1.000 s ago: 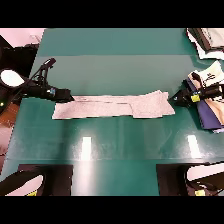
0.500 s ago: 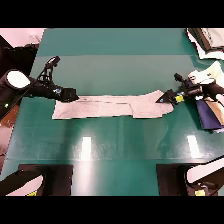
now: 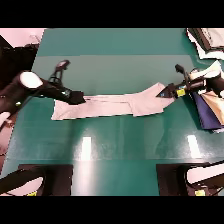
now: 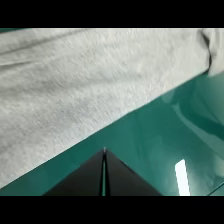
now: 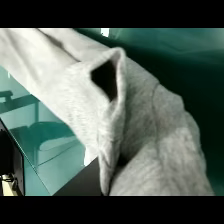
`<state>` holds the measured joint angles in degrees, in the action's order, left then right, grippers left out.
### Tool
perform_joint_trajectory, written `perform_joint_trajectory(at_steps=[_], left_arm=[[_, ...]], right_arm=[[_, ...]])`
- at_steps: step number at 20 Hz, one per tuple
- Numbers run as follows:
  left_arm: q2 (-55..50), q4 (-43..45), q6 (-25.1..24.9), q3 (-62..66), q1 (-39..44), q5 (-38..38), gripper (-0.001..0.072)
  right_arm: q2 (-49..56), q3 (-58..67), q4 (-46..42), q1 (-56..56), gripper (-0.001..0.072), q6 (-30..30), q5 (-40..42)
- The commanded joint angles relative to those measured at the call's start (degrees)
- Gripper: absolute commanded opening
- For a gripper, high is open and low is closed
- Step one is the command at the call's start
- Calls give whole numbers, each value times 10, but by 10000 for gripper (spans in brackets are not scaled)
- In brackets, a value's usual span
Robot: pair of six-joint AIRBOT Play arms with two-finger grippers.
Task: Fold the shirts.
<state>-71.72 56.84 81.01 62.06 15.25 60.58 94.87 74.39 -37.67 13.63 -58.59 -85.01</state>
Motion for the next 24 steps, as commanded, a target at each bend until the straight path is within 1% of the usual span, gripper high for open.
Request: perform_joint_trajectory(at_steps=[1, 3, 6, 8, 10, 11, 15, 17, 18, 21, 24], left_arm=[[-92, -2, 0, 47, 69, -17, 22], [-173, -4, 0, 117, 108, -37, 22], [-280, -22, 0, 225, 142, -40, 22], [-332, -23, 1, 285, 152, -42, 22], [-362, -26, 18, 323, 151, -45, 22], [-367, -26, 17, 333, 151, -50, 22], [-367, -24, 16, 337, 151, -64, 22], [-366, -17, 15, 337, 151, -54, 22], [-365, -7, 16, 337, 149, -44, 22], [-359, 25, 16, 358, 129, 24, 21], [-311, 81, 16, 360, 96, 68, 21]], right_arm=[[-47, 68, 2, -20, 10, -77, -35], [-66, 125, 2, -48, 10, -117, -51], [-74, 208, 1, -101, 10, -162, -66], [-74, 257, 0, -141, 10, -176, -64], [-74, 298, -1, -175, 10, -189, -57], [-74, 316, -7, -188, 9, -191, -51], [-71, 375, -107, -242, 10, -216, -45], [-70, 384, -119, -260, 9, -222, -36], [-69, 384, -119, -266, 9, -222, -29], [-51, 384, -119, -282, 10, -222, -27], [-19, 385, -118, -299, 9, -221, -29]])
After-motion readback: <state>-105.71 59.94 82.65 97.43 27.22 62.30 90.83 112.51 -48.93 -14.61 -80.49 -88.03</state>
